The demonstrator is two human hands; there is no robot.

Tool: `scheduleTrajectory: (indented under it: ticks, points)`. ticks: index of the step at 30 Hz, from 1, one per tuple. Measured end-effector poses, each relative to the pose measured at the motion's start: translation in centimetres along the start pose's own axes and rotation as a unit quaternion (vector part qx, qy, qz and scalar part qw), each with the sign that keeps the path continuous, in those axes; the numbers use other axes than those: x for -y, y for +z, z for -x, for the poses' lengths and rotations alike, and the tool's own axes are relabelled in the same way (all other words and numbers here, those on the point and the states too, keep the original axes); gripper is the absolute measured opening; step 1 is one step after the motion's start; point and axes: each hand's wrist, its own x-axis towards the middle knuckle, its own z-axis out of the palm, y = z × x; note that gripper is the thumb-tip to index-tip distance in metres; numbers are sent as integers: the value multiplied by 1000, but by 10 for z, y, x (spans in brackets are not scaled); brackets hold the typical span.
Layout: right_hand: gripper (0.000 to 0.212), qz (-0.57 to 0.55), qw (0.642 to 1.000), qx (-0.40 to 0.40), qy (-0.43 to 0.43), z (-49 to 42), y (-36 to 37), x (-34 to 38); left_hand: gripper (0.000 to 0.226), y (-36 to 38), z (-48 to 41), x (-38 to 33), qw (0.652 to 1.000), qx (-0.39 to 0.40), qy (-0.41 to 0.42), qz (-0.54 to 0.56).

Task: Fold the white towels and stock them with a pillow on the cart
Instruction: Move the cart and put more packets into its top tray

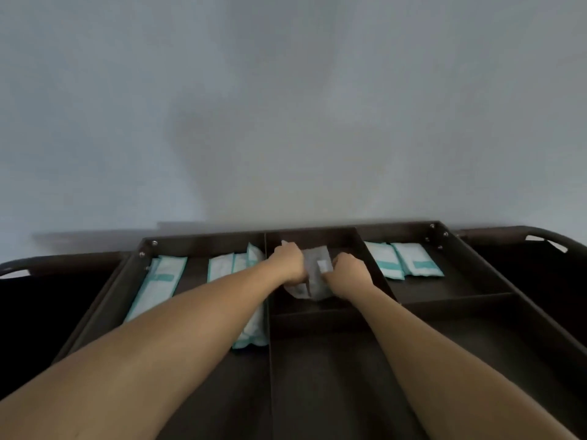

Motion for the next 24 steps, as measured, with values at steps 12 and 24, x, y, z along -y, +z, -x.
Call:
scheduleTrajectory:
  ticks: [12,24]
  points:
    - [37,203,947,202,-145,-7,-1,-3,44,8,14,1,895,188,108,-390]
    - [55,158,950,201,-178,-21,12,-2,40,-4,26,-11,886,182,65,-421]
